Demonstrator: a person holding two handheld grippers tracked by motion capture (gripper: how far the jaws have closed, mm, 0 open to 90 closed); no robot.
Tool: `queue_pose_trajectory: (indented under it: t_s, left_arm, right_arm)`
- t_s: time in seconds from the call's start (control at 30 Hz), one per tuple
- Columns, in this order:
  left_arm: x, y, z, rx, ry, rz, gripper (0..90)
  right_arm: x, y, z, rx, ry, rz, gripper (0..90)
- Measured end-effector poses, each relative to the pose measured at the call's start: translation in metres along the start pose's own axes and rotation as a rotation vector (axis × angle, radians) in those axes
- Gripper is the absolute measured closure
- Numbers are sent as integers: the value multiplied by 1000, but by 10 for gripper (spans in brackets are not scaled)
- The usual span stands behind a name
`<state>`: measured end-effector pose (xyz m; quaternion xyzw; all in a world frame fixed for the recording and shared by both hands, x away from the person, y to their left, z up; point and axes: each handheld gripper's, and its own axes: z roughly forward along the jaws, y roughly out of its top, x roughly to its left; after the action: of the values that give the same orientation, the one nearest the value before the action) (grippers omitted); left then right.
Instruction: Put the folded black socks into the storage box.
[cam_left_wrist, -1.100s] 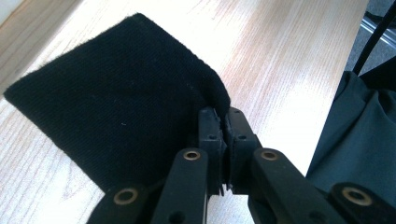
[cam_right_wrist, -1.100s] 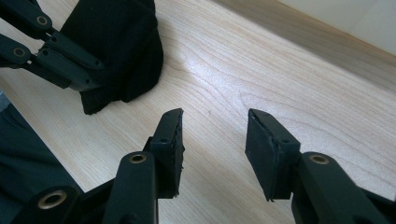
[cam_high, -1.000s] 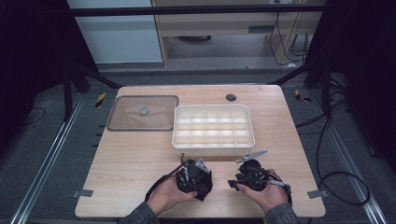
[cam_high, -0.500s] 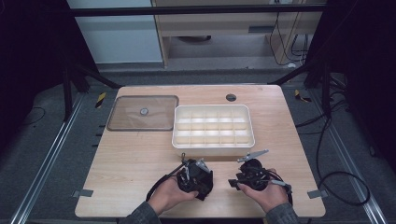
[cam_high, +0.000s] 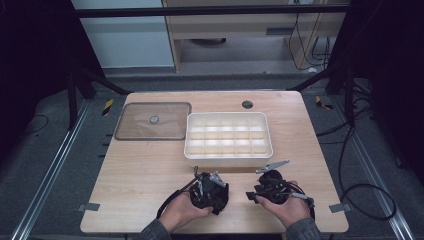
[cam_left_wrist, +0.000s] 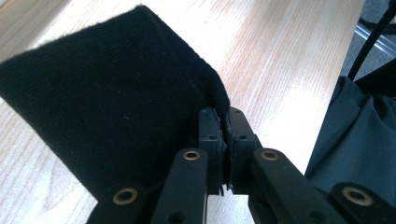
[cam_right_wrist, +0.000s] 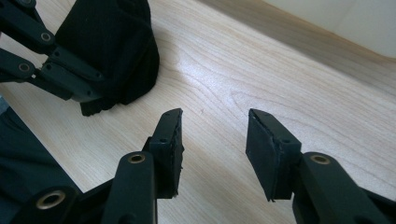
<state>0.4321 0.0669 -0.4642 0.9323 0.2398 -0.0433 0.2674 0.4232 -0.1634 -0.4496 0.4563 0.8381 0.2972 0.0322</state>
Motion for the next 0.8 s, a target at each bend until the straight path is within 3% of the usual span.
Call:
queue_pose_trajectory:
  t_s: [0.43, 0.63, 0.8]
  left_arm:
    - [-5, -1, 5, 8, -13, 15, 863]
    - [-3, -2, 4, -3, -25, -6, 861]
    - [-4, 0, -1, -18, -2, -13, 839]
  right_arm:
    - [0, 2, -3, -7, -5, 0, 550]
    - [-1, 3, -5, -11, -7, 4, 549]
    - [-1, 5, -6, -10, -9, -1, 539]
